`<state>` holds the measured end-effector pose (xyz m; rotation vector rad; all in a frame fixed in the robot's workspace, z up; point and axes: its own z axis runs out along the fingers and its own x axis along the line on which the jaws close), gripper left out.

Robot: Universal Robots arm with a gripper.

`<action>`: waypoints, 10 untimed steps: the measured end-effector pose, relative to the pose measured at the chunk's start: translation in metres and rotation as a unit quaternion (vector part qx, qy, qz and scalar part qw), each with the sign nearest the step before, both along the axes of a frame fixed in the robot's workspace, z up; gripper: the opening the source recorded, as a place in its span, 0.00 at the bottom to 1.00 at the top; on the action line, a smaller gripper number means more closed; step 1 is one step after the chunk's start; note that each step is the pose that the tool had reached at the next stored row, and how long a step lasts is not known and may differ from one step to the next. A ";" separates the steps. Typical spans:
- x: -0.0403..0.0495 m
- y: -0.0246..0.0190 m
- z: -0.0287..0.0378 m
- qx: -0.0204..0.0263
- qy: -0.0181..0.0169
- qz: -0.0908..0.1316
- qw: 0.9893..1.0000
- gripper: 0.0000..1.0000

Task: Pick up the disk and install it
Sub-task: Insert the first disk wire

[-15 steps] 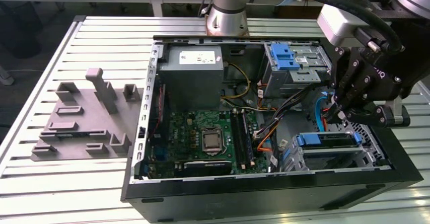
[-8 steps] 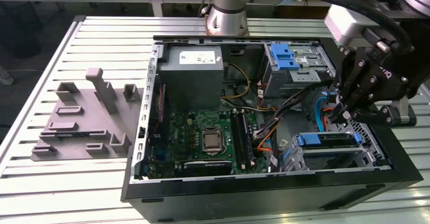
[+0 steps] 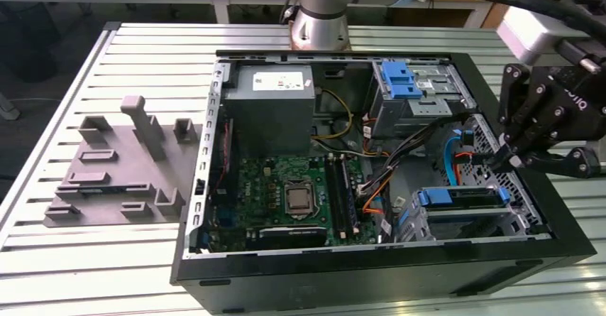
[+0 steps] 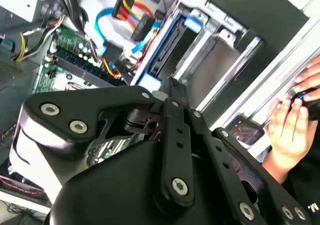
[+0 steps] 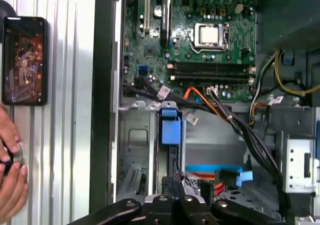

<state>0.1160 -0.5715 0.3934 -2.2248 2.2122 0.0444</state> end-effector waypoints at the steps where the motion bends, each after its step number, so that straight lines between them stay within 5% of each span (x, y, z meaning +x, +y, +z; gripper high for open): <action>1: 0.0025 0.0013 -0.0001 0.000 0.000 0.000 1.000 0.11; 7: 0.0101 0.0171 -0.0032 0.000 0.000 0.000 1.000 0.11; 10: 0.0102 0.0196 -0.0064 0.000 -0.001 0.000 1.000 0.11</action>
